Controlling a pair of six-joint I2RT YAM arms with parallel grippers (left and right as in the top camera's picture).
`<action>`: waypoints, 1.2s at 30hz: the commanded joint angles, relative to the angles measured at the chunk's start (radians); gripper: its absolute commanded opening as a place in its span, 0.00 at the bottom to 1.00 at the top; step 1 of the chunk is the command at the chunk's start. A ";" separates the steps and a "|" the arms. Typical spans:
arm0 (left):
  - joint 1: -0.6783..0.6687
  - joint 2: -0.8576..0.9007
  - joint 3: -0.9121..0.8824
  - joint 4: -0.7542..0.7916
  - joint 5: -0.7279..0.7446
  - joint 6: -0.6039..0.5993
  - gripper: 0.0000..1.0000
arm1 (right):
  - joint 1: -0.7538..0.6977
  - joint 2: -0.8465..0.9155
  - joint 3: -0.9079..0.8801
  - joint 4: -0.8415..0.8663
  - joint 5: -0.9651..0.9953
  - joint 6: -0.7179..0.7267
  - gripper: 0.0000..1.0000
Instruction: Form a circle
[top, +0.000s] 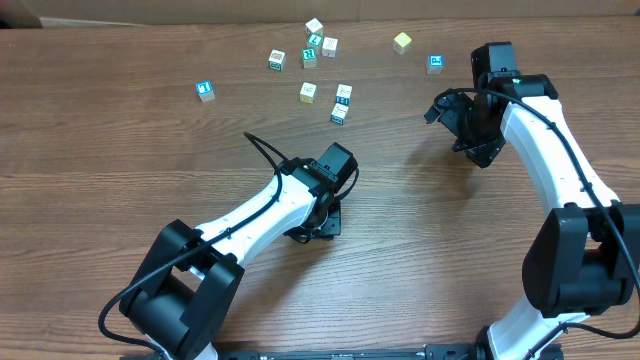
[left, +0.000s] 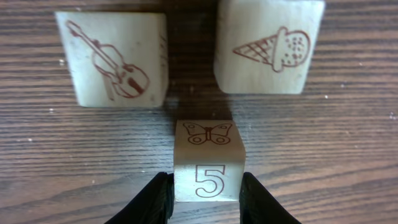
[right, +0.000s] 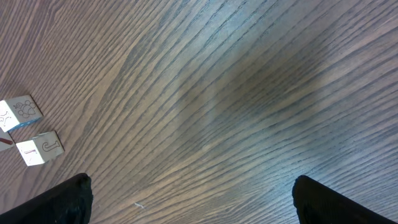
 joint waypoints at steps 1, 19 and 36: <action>-0.006 0.013 -0.005 0.002 -0.042 -0.040 0.32 | 0.003 -0.012 0.014 0.002 0.007 -0.001 1.00; -0.005 0.013 -0.005 0.026 -0.068 -0.059 0.33 | 0.003 -0.012 0.014 0.002 0.007 -0.001 1.00; -0.004 0.013 -0.005 0.037 -0.086 -0.053 0.37 | 0.003 -0.012 0.014 0.002 0.007 -0.001 1.00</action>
